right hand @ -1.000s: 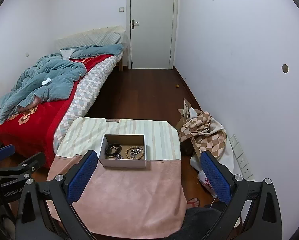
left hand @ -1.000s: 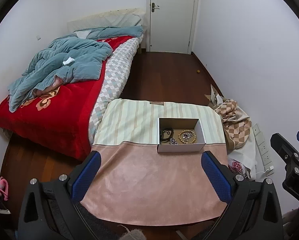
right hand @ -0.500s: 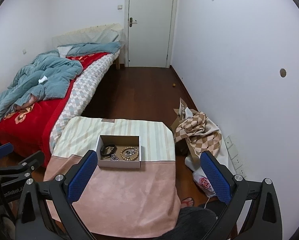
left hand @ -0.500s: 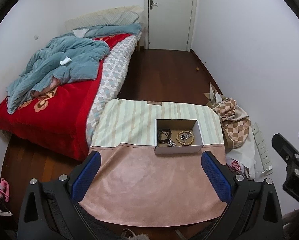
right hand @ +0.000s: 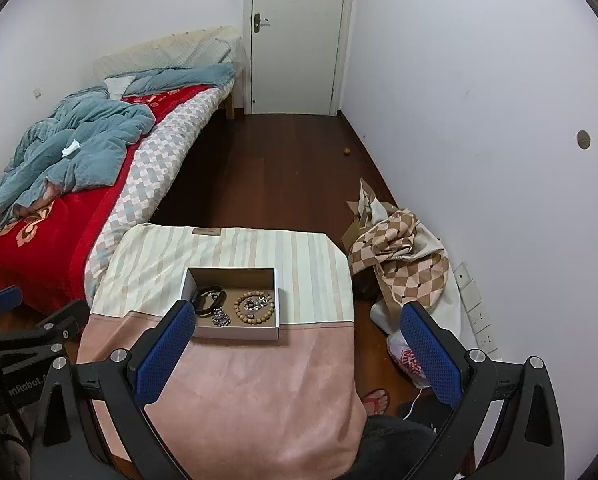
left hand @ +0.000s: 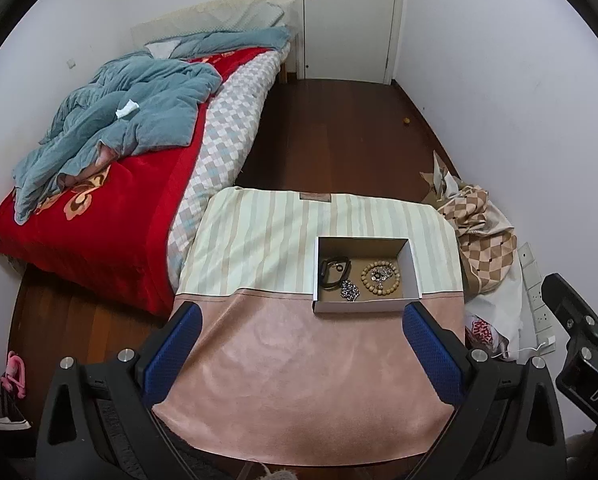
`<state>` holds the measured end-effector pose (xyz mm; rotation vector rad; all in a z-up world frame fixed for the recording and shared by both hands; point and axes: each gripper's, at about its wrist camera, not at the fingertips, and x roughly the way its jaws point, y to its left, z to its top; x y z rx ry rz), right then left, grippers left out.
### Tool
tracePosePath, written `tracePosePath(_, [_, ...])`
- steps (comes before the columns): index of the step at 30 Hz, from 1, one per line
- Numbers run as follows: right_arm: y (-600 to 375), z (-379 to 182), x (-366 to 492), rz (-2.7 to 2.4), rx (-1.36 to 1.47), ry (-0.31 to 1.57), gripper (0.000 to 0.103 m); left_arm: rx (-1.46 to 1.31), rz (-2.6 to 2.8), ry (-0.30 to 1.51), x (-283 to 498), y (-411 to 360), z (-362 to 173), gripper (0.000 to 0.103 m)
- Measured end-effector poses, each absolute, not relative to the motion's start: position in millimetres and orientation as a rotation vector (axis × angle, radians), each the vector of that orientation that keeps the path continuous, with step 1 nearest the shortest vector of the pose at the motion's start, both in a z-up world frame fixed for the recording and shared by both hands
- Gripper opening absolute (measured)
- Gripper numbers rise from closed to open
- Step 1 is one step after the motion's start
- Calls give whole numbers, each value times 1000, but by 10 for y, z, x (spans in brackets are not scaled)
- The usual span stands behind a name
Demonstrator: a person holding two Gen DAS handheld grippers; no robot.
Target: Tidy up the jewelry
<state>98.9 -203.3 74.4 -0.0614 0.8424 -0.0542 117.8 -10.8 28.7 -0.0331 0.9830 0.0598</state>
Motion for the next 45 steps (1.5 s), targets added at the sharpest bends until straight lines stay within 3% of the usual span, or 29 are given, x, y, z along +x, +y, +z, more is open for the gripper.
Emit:
tracePosePath(20, [-2071,411,1307,-71,-64,942,103,-18,82,1042,1383,-202,101,102])
tracePosePath(45, [-2052,422,1296,-62,-62,944,103,-17,96,1029,1379,-217,130,102])
